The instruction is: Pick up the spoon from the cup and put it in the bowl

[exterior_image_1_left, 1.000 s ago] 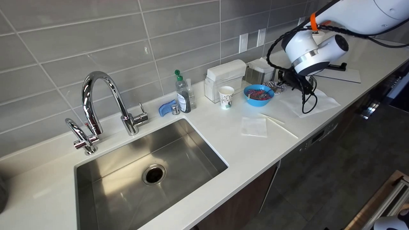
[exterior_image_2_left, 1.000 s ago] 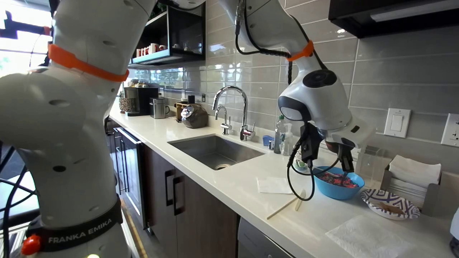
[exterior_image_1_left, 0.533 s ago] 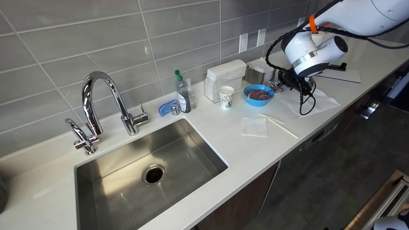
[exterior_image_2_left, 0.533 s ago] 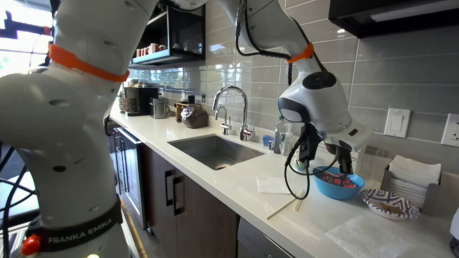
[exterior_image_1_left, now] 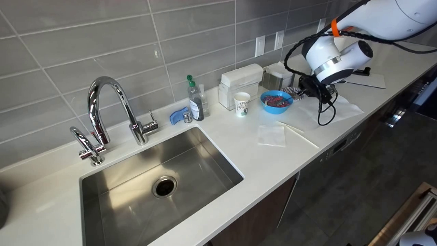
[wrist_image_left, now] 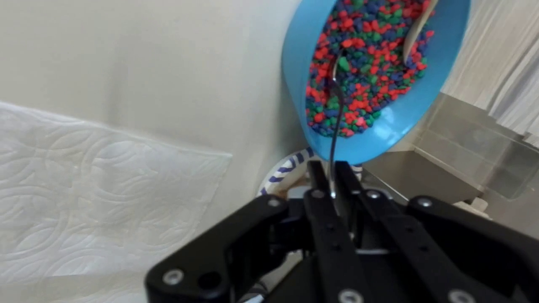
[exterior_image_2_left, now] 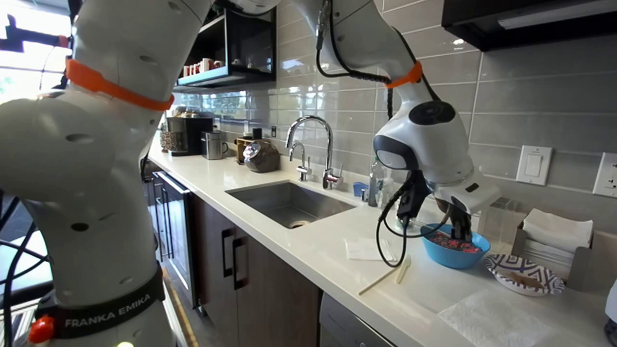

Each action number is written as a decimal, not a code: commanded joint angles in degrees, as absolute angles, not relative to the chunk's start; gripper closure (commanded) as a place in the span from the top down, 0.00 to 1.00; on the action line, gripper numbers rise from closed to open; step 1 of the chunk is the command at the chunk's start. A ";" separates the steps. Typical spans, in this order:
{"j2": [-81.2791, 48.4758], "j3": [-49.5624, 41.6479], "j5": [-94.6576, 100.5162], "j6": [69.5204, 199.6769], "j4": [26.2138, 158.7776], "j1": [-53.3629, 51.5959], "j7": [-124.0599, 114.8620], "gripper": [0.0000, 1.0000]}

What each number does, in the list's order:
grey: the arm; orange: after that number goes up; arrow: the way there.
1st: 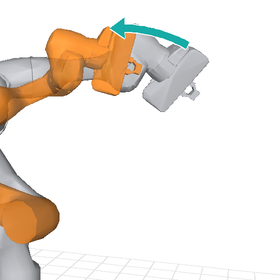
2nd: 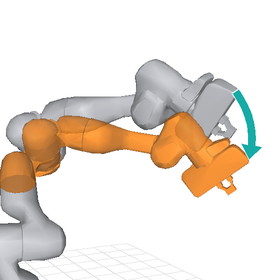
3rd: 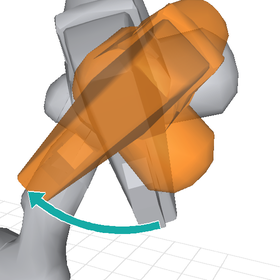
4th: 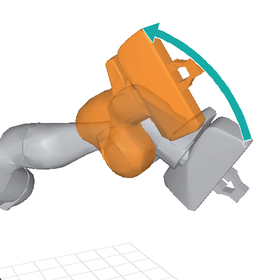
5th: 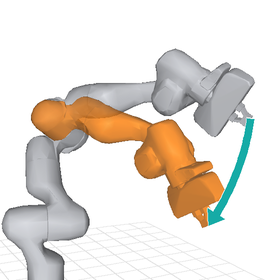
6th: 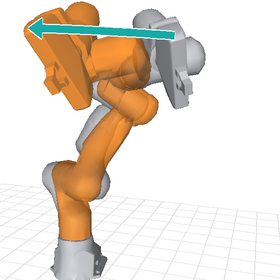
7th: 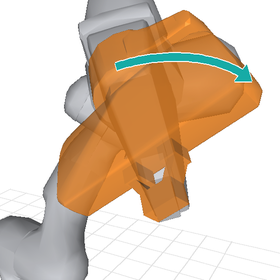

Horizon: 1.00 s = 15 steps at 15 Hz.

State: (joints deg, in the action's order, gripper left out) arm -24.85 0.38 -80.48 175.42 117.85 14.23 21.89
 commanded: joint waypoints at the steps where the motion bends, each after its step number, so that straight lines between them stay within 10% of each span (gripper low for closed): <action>1: -26.78 -1.06 -76.93 173.48 120.03 13.93 18.21 0.44; 9: -26.28 -1.73 -71.76 173.07 121.38 13.53 14.48 1.00; 15: -19.37 -4.73 -62.81 167.19 126.44 11.52 7.31 1.00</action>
State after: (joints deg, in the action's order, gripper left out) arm -25.74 -1.13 -70.31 173.78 120.64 13.88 14.50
